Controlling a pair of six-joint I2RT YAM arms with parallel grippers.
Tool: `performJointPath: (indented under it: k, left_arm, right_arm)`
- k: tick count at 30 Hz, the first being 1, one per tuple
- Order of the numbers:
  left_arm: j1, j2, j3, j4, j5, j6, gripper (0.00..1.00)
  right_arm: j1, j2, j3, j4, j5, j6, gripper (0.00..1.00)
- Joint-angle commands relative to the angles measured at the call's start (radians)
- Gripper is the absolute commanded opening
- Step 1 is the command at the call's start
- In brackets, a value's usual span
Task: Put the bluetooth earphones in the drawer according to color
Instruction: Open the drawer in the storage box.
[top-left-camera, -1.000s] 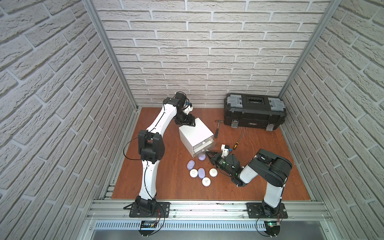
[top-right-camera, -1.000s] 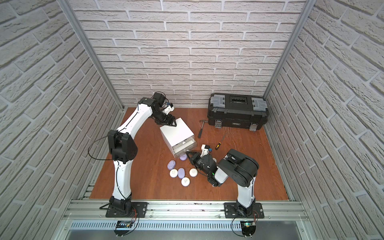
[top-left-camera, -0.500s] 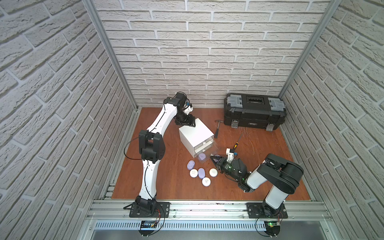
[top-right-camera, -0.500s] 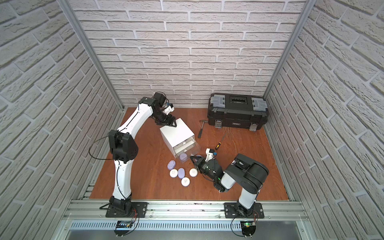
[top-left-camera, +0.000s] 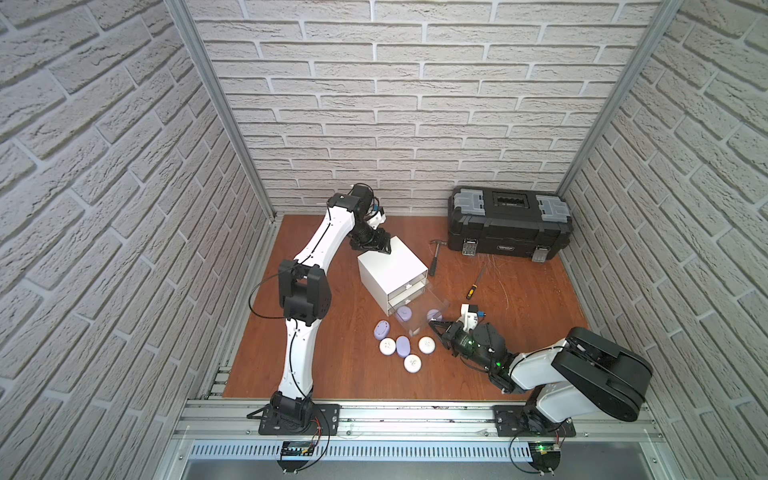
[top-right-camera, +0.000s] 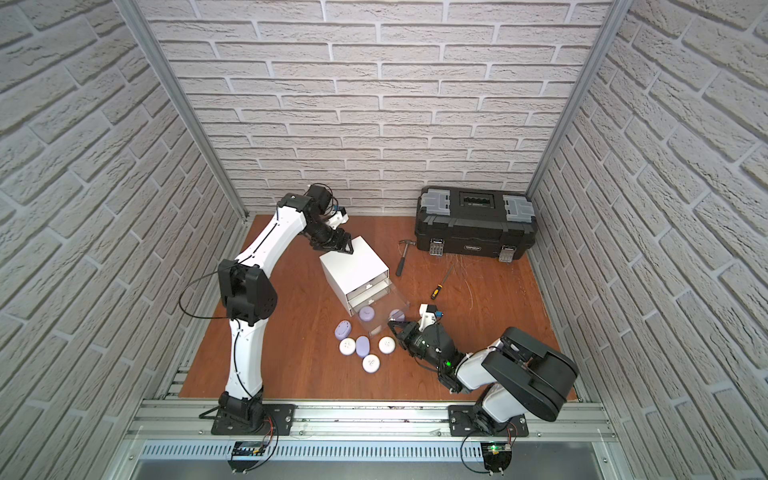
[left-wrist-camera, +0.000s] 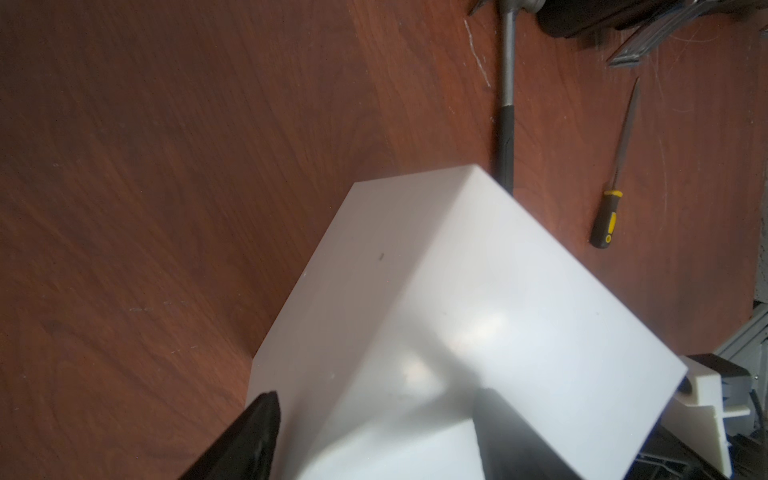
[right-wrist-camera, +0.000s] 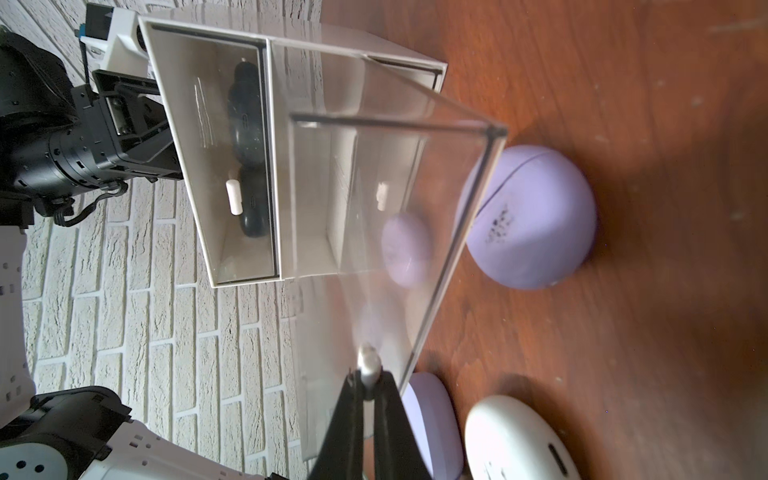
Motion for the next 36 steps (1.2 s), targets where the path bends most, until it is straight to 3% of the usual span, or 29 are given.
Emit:
performJointPath:
  k: [1, 14, 25, 28, 31, 36]
  left_arm:
    - [-0.003, 0.042, -0.001, -0.034, -0.048, 0.0, 0.77]
    - [-0.004, 0.036, -0.001, -0.041, -0.055, -0.001, 0.78]
    - [-0.007, 0.028, 0.0, -0.041, -0.057, -0.004, 0.78]
    - [-0.007, 0.027, 0.003, -0.041, -0.056, -0.004, 0.79]
    - [-0.007, 0.02, 0.004, -0.044, -0.062, -0.003, 0.8]
    - [-0.007, 0.001, 0.006, -0.045, -0.072, -0.004, 0.82]
  right_arm:
    - [0.007, -0.05, -0.02, -0.113, -0.016, 0.037, 0.03]
    - [0.006, -0.098, -0.011, -0.196, -0.042, 0.008, 0.04]
    - [0.005, -0.266, 0.001, -0.385, -0.042, -0.048, 0.34]
    - [0.005, -0.322, -0.006, -0.435, -0.053, -0.065, 0.39]
    - [0.003, -0.442, -0.007, -0.577, -0.068, -0.094, 0.4]
    - [0.002, -0.824, 0.066, -1.144, -0.01, -0.221, 0.41]
